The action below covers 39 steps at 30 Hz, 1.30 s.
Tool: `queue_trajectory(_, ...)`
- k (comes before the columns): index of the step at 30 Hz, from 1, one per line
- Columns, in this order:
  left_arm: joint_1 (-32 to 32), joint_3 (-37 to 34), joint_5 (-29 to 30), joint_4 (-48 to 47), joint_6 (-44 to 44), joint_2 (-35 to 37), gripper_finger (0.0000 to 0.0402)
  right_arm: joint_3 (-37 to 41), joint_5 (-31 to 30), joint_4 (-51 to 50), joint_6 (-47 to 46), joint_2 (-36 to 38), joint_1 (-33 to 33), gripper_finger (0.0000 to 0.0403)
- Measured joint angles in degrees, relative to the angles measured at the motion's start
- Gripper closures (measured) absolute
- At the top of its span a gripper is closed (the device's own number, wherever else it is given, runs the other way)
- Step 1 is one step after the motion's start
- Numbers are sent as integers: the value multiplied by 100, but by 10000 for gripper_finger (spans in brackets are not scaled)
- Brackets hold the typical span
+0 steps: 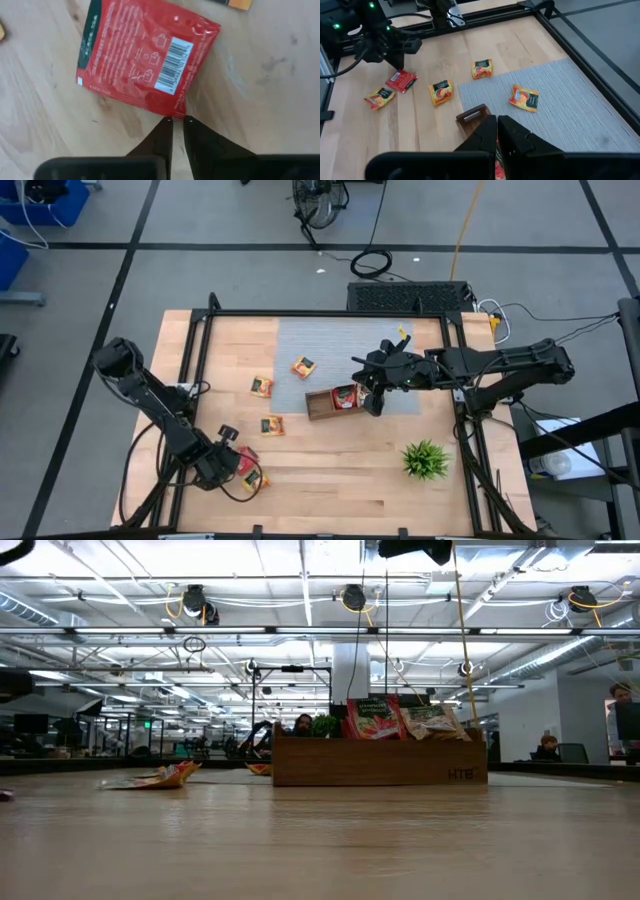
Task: Pick & Place Tea
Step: Put the red tea bag into the middle section of the wooden organizer
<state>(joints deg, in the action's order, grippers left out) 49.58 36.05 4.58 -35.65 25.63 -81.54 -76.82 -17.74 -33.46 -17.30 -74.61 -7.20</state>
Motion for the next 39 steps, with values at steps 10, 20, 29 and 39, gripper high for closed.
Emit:
queue_trajectory(10,-17,181,-70,-161,-262,0,271,0,2,-21,0,0,42,394)
queue_trajectory(20,-15,304,295,-171,-402,7,207,0,9,-187,-2,0,39,394)
queue_trajectory(29,-48,334,340,268,-1011,-432,235,0,9,-201,-2,0,41,394)
queue_trajectory(39,-38,367,216,291,-885,-746,338,0,9,-195,15,0,42,394)
